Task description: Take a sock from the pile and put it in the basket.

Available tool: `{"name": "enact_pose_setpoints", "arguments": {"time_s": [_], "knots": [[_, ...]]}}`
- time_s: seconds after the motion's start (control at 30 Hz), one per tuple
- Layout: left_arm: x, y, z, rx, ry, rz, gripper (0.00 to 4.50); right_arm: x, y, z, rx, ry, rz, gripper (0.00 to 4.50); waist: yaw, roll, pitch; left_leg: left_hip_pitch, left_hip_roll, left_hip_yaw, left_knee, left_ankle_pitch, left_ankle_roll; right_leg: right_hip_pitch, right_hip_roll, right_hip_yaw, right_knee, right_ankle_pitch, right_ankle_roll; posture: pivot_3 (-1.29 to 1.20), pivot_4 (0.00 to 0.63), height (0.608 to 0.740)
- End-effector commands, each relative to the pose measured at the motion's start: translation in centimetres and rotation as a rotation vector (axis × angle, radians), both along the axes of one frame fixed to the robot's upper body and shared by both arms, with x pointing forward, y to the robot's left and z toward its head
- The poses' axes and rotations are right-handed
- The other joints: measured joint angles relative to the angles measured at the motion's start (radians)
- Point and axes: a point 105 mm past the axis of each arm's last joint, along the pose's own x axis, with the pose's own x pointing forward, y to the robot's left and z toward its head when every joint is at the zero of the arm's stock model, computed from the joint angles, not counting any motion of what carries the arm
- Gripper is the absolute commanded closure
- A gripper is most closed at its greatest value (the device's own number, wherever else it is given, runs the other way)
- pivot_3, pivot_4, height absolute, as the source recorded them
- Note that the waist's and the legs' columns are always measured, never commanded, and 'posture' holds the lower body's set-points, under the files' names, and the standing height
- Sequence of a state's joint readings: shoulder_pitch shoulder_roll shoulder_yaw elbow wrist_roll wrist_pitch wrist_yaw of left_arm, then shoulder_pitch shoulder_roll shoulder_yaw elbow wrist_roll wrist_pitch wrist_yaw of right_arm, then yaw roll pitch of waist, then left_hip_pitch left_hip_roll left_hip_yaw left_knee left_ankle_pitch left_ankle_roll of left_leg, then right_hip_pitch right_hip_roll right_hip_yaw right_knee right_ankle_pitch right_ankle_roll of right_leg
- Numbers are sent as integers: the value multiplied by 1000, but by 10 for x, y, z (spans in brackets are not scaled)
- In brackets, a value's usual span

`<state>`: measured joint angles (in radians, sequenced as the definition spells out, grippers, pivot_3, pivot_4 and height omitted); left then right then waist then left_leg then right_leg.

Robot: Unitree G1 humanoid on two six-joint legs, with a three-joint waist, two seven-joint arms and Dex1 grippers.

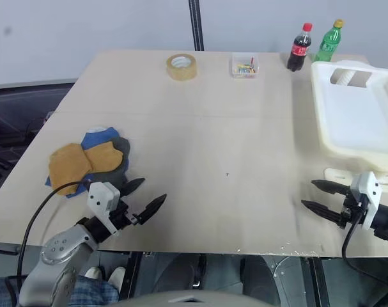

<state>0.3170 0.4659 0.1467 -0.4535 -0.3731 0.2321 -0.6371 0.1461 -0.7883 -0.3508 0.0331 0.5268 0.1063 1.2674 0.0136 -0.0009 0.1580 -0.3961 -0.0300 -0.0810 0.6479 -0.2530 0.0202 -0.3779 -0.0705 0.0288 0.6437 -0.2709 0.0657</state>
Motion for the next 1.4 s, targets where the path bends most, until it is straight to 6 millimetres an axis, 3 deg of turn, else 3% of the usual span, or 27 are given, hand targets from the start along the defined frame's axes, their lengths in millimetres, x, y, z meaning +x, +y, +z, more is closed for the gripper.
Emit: {"name": "enact_pose_setpoints", "arguments": {"time_s": [0.03, 0.17, 0.3, 0.73, 0.87, 0.97, 1.03, 1.13, 1.23, 1.4], "knots": [[3, 0, 7, 19, -41, 8, 0, 2, 31, 28, 63, -111, 118, 1068, -3, 0, 0, 0, 0, 0, 0, 0, 0, 0, 0, 0, 0, 0, 0, 0, 150, 738], [12, 7, 14, -17, -51, 107, 0, -7, 68, 50, 172, -117, 258, 1068, 0, 0, 0, 0, 0, 0, 1, 0, 0, 0, 0, 0, 2, 0, 0, 0, 150, 738], [16, 12, 17, -20, -58, 149, 0, -15, 88, 61, 194, -131, 358, 1068, 2, 0, 0, -1, 0, -2, 2, 0, 0, 0, 0, -2, 2, 0, 0, 0, 150, 738], [17, 18, 27, 7, -94, 269, 0, -8, 89, 60, 193, -152, 430, 1068, 1, -1, 0, -1, -1, -1, 2, 0, 0, 0, 0, -1, 2, 0, 0, 0, 150, 738], [10, 36, 57, 44, -212, 413, 0, -1, 85, 57, 182, -133, 445, 1068, -2, -1, 1, -1, 0, -1, 3, 0, 0, 0, 0, -1, 3, 0, 0, 0, 150, 738], [1, 43, 66, 131, -243, 469, 0, 4, 85, 56, 173, -132, 464, 1068, -2, -1, 1, 0, 0, 0, 3, 0, 0, 0, 0, 0, 3, 0, 0, 0, 150, 738], [-6, 62, 70, 173, -232, 538, 0, 6, 85, 56, 172, -134, 471, 1068, 0, -1, 1, 0, 0, -1, 3, 0, 0, 0, 0, -1, 3, 0, 0, 0, 150, 738], [-16, 97, 61, 196, -170, 624, 0, 7, 86, 56, 179, -134, 478, 1068, 0, -1, 1, 0, 0, -1, 3, 0, 0, 0, 0, -1, 3, 0, 0, 0, 150, 738], [-24, 109, 48, 236, -99, 609, 0, 8, 88, 56, 181, -137, 481, 1068, 0, -1, 1, 0, -1, -1, 3, 0, 0, 0, 0, -1, 3, 0, 0, 0, 150, 738], [-24, 135, 42, 326, -86, 667, 0, 7, 87, 55, 179, -141, 471, 1068, 3, -2, 1, 0, -1, -2, 3, 0, 0, 0, 0, -2, 3, 0, 0, 0, 150, 738]]}}
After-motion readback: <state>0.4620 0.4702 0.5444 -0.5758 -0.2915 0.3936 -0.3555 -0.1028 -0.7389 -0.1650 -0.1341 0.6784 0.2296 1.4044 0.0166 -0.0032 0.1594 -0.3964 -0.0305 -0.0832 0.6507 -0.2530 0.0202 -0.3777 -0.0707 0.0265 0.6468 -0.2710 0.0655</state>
